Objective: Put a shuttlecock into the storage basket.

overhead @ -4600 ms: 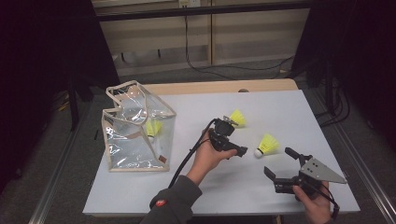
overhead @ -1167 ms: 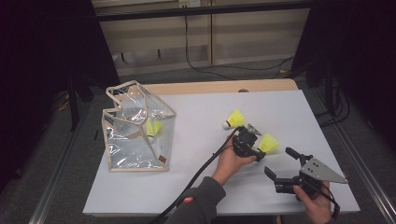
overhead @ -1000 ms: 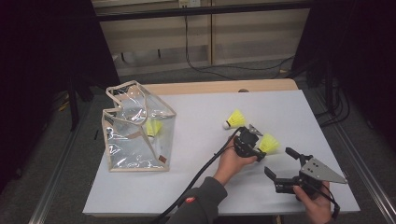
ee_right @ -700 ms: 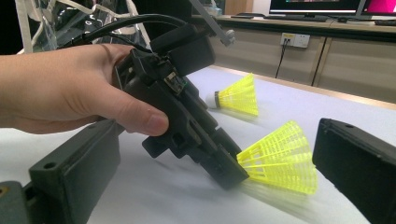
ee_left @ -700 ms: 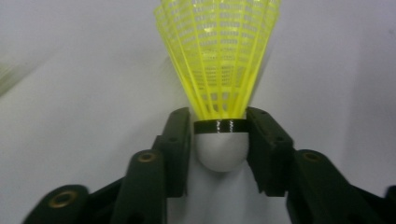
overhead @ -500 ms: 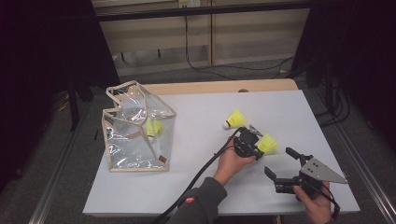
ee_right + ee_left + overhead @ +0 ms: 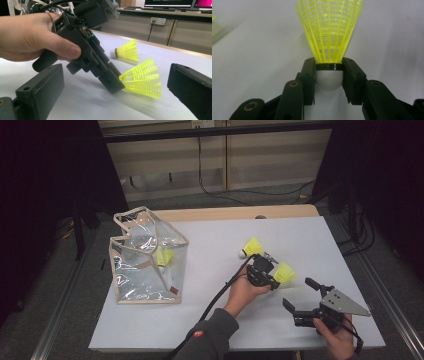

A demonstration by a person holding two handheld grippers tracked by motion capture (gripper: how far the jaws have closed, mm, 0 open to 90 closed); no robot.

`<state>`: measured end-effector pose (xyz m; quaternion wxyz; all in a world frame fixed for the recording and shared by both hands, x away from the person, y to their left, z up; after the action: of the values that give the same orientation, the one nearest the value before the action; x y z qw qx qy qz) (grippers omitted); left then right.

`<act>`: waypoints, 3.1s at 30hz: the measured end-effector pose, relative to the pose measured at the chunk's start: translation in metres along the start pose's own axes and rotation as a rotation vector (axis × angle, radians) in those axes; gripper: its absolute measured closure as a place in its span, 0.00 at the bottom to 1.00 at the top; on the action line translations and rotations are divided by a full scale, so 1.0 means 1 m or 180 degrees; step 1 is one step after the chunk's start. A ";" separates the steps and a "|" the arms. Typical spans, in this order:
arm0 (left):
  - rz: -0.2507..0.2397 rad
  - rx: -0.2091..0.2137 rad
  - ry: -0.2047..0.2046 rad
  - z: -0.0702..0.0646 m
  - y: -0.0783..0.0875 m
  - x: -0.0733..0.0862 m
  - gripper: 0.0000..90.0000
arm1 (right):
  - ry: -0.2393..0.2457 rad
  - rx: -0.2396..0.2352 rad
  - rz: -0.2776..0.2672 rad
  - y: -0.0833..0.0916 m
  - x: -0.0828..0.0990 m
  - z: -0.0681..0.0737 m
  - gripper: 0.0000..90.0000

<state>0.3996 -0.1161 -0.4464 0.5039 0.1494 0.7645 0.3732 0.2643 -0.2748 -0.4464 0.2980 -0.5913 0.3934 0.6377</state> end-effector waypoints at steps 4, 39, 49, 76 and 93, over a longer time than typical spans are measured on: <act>0.0011 0.0007 -0.0003 0.001 0.004 -0.001 0.72 | -0.0017 0.0002 0.0004 0.001 0.000 0.000 0.01; -0.0079 0.0083 0.0163 0.015 0.058 -0.006 0.72 | -0.0001 0.0004 0.0021 0.000 0.002 0.000 0.01; -0.0058 0.0052 0.0195 0.022 0.069 -0.003 0.72 | -0.0026 0.0009 0.0005 0.001 0.002 0.000 0.01; -0.0037 -0.0039 0.0263 0.036 0.103 0.005 0.72 | -0.0015 -0.0007 -0.0003 0.000 0.000 0.001 0.01; 0.0012 -0.0067 0.0298 0.043 0.113 0.008 0.72 | -0.0008 -0.0005 0.0001 -0.001 0.001 0.000 0.01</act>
<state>0.4177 -0.0169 -0.3794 0.4685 0.1279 0.7830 0.3888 0.2654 -0.2746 -0.4472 0.2981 -0.5907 0.3926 0.6389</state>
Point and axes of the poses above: each handheld gripper's, and its own axes: y roughly backward along the jaws, x roughly out of its underside, z roughly to its left, the point moved 2 cm from there along -y, roughly forward along the jaws, and after that the axes turned 2 degrees about -z, right-handed, at the moved point
